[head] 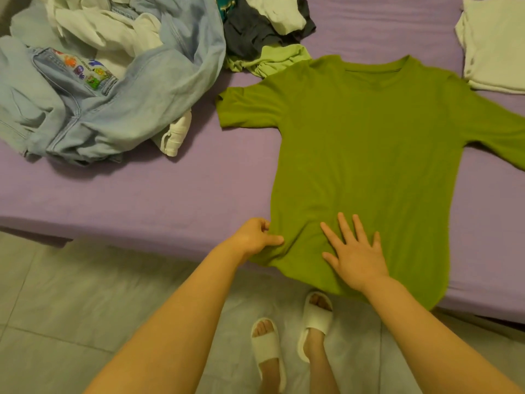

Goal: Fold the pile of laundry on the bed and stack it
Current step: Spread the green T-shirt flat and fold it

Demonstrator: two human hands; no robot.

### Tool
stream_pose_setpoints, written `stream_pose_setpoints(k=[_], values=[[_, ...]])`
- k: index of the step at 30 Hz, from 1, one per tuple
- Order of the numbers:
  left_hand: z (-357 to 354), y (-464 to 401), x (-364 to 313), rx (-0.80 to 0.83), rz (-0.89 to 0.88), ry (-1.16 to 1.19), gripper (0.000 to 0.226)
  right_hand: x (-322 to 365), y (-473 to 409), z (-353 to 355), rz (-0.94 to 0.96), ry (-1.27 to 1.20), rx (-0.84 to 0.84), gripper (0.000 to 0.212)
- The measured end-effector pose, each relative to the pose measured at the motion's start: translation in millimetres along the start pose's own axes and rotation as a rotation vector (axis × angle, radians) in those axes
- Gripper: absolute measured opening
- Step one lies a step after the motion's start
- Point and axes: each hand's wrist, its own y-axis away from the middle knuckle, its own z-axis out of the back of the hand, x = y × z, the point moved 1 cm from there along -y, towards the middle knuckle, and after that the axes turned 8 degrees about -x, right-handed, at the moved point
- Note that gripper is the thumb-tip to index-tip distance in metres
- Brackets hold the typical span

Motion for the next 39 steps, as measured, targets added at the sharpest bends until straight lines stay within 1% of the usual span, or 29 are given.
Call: stream_pose_setpoints(k=[1,3,4,8,10,11,13,14,16,18,19,20,22,23,24,25,27,30,33,36,38,39], values=[[0,2,2,-0.008,-0.012,-0.035,0.013,-5,4,-3,-0.036,-0.003,-0.007,0.063],[-1,7,5,-0.041,-0.026,-0.002,0.024,-11,13,-6,-0.088,-0.020,-0.010,0.062],[-1,11,4,-0.058,-0.040,0.018,0.028,-12,18,-6,-0.092,-0.020,-0.008,0.062],[-1,23,8,-0.130,-0.113,0.054,0.031,-8,30,-6,-0.071,-0.019,0.002,0.065],[0,29,12,-0.068,-0.074,0.133,0.039,-7,35,-5,-0.076,-0.021,-0.002,0.066],[1,31,15,-0.025,-0.046,0.137,0.042,-7,37,-6,-0.078,-0.023,-0.002,0.066],[5,32,22,0.028,0.013,0.045,0.040,-7,41,-7,-0.079,-0.026,-0.004,0.067],[7,31,27,0.021,0.047,-0.023,0.037,-7,44,-8,-0.080,-0.028,-0.005,0.067],[10,30,36,-0.078,0.107,-0.153,0.037,-9,48,-9,-0.087,-0.036,-0.001,0.067],[11,28,43,-0.231,0.058,-0.367,0.034,-13,54,-9,-0.093,-0.041,0.011,0.067],[8,28,44,-0.303,0.002,-0.457,0.034,-16,56,-8,-0.089,-0.039,0.018,0.066],[3,28,44,-0.382,-0.069,-0.527,0.040,-19,59,-8,-0.081,-0.039,0.024,0.066],[-10,30,39,-0.544,-0.283,-0.631,0.057,-26,62,-6,-0.059,-0.049,0.025,0.065],[-18,31,33,-0.580,-0.410,-0.679,0.059,-30,63,-6,-0.053,-0.056,0.019,0.064],[-28,30,25,-0.560,-0.527,-0.731,0.058,-34,63,-5,-0.051,-0.062,0.012,0.064],[-41,28,18,-0.500,-0.620,-0.802,0.056,-39,63,-5,-0.055,-0.069,0.004,0.063],[-69,22,4,-0.373,-0.728,-0.968,0.053,-51,62,-7,-0.072,-0.074,-0.018,0.062],[-115,14,-8,-0.217,-0.783,-1.128,0.054,-75,64,-14,-0.119,-0.085,-0.033,0.060],[-157,11,-11,-0.087,-0.798,-1.257,0.057,-105,74,-23,-0.180,-0.099,-0.030,0.059],[-188,12,-15,-0.038,-0.812,-1.323,0.055,-128,86,-29,-0.193,-0.129,-0.043,0.057],[-204,12,-21,-0.026,-0.829,-1.334,0.055,-138,87,-28,-0.207,-0.182,-0.134,0.052],[-211,10,-25,-0.017,-0.839,-1.345,0.054,-143,86,-26,-0.245,-0.237,-0.181,0.049]])
